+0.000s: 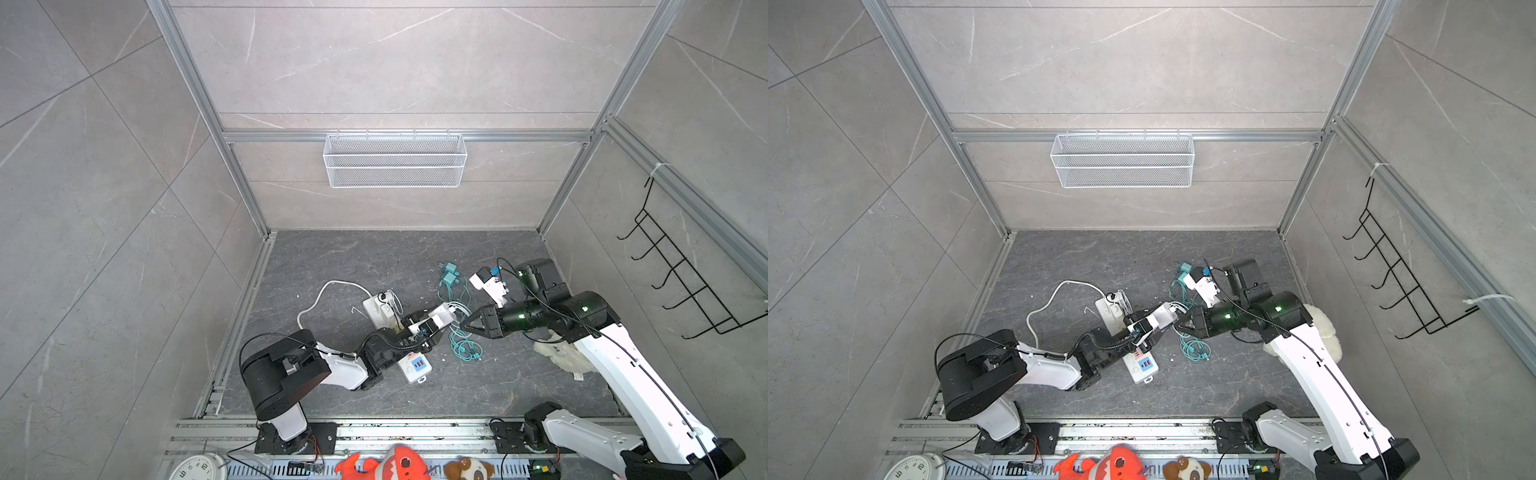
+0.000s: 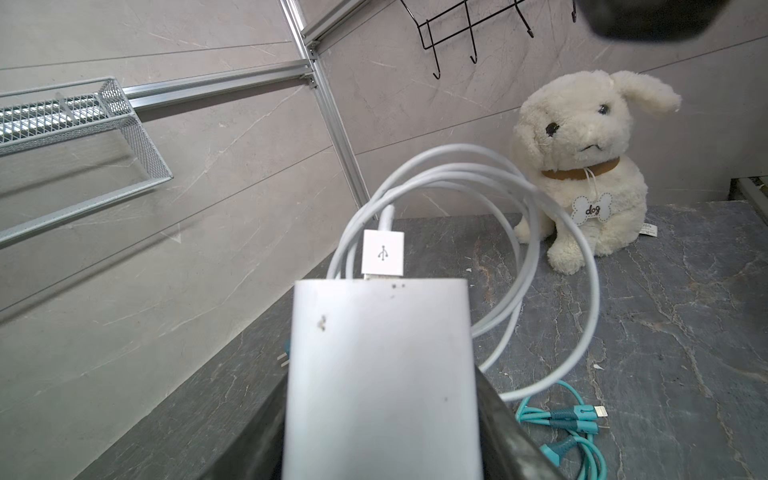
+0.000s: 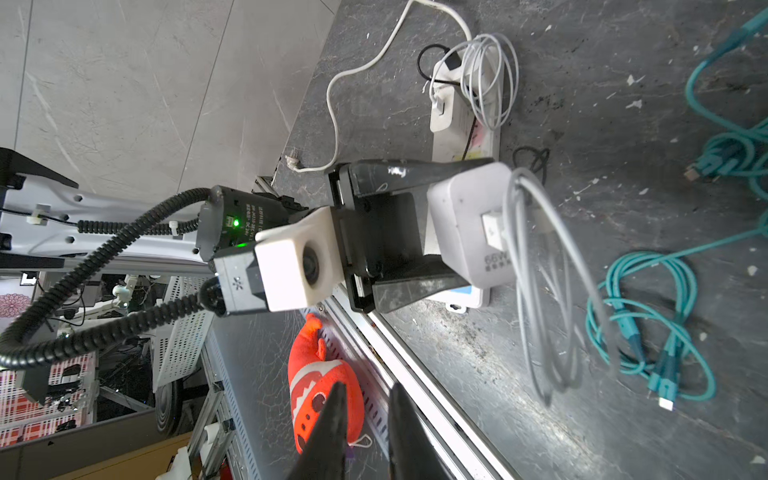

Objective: Insert the plug

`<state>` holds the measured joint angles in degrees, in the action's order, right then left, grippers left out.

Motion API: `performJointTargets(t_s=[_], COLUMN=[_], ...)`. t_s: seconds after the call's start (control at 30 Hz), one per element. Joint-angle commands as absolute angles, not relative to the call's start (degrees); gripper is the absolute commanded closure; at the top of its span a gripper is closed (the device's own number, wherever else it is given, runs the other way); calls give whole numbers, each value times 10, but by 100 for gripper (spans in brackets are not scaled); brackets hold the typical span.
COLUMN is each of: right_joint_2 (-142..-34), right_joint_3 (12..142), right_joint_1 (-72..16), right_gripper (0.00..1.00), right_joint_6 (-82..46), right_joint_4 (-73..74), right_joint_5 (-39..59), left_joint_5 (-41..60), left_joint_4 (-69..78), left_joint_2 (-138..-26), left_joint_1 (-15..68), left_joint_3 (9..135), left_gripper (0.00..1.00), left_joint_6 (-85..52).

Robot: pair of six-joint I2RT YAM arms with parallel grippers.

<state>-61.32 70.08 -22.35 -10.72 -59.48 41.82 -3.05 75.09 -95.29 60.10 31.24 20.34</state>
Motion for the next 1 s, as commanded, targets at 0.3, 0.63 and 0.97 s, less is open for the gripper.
performJointTargets(t_s=[0.3, 0.63, 0.97], right_joint_2=[-634, -656, -679], right_joint_3=[656, 678, 682], right_joint_1=[-229, -229, -229], right_gripper=[73, 59, 58], right_joint_6=[-124, -123, -135], right_joint_4=[-571, -566, -508], right_joint_5=[338, 292, 374], left_joint_5=[-78, -88, -82], left_joint_4=[809, 809, 809], left_joint_2=[-935, -929, -929], left_joint_1=[644, 650, 651], left_joint_3=[343, 337, 336], left_gripper=[72, 71, 71], left_joint_6=[206, 206, 198])
